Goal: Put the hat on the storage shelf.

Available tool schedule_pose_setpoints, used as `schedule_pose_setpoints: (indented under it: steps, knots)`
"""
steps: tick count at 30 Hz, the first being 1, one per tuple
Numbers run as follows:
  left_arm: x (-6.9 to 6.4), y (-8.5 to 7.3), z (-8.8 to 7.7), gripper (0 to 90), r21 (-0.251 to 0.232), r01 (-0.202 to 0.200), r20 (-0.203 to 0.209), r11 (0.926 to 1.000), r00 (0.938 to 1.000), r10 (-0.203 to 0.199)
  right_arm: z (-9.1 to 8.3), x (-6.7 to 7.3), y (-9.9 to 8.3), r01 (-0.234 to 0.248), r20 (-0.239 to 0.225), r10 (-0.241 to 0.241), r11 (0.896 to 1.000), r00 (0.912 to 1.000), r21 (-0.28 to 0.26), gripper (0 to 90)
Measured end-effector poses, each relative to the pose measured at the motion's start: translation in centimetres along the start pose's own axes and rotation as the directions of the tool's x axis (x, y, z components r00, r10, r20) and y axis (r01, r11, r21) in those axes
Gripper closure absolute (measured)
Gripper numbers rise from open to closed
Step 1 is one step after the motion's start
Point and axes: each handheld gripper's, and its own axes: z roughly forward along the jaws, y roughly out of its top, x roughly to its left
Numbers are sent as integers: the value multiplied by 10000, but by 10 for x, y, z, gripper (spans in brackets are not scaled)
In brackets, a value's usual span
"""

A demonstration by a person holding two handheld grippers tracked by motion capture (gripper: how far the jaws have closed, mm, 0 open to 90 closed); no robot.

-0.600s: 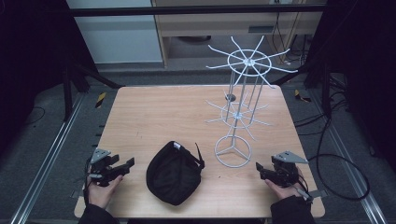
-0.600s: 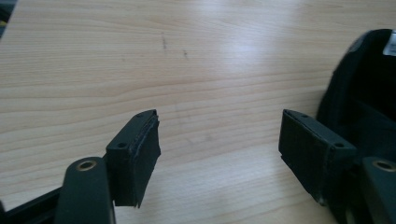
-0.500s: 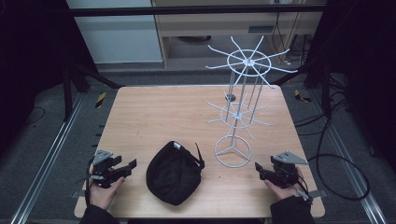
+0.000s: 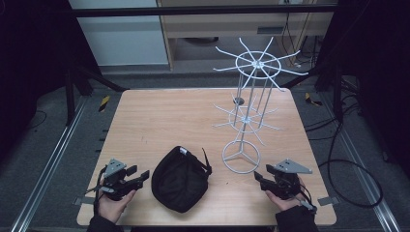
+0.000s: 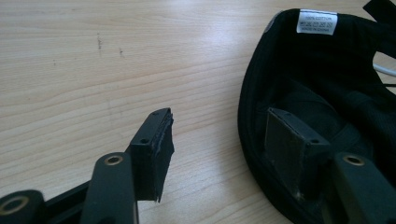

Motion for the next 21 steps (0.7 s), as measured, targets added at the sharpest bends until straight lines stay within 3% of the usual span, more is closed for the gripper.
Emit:
schedule_pose_setpoints:
  steps: [7, 11, 15, 21]
  knots:
    - [-6, -1, 0, 430, 161, -252, 96, 9996, 9996, 250, 3, 10, 4, 189, -214, -189, 9998, 9996, -27, 446]
    - [-11, -2, 0, 438, 291, -276, 141, 9992, 9995, 272, 7, 23, 12, 399, -521, -406, 9991, 9978, -141, 458]
    - [-14, -3, 1, 446, 412, -334, 169, 9986, 9993, 327, 13, 37, 21, 767, -881, -777, 9969, 9931, -147, 488]
    - [-18, -5, 4, 465, 731, -308, 222, 9968, 9993, 293, 20, 54, 35, 941, -1353, -965, 9953, 9861, -239, 514]
